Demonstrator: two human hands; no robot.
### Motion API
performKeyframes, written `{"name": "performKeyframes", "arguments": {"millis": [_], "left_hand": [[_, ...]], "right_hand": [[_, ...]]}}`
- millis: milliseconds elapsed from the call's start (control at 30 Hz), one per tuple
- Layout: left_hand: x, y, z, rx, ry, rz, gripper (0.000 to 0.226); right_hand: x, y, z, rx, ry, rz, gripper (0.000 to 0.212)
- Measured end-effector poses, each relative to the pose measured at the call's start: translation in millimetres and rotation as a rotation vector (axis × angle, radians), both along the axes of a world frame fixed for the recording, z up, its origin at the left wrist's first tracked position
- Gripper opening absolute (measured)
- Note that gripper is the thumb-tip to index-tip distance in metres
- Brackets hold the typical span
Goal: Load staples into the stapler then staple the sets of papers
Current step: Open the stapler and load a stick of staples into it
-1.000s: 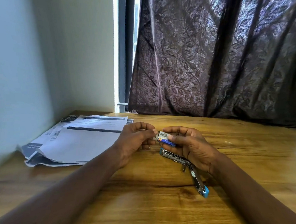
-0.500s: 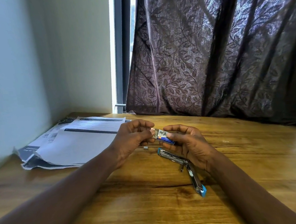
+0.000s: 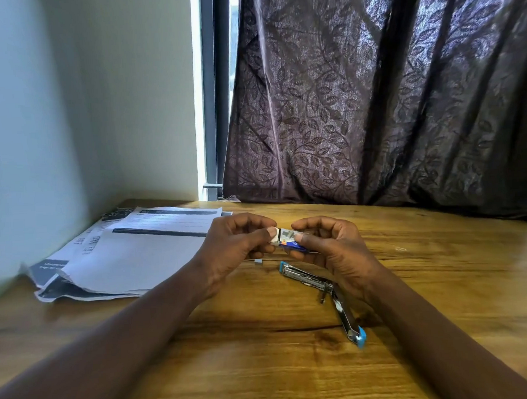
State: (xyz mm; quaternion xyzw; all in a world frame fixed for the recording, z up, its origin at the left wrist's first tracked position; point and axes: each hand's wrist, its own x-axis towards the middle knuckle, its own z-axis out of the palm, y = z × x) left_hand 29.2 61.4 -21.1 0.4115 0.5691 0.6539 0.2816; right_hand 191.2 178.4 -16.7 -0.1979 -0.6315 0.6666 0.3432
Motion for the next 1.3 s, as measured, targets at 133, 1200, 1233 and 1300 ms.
{"name": "performKeyframes", "arguments": {"millis": [133,1200,1233,1300], "left_hand": [[1,1,-2,-0.007,0.05,0.045,0.018],[-3,5,-11,-0.066,0.617,0.178,0.024],[-4,4,-12,-0.11,0.753,0.2,0.027],[-7,2,-13,-0.174,0.909,0.197,0.034]], "right_hand": [[2,-3,0,0.012,-0.009,-0.008,0.02],[0,17,-12,0.736,-0.335,-0.304,0.027],[2,21,-13,0.755,-0.392,-0.364,0.027],[6,27,-13,0.792,-0.516,-0.473,0.03]]}}
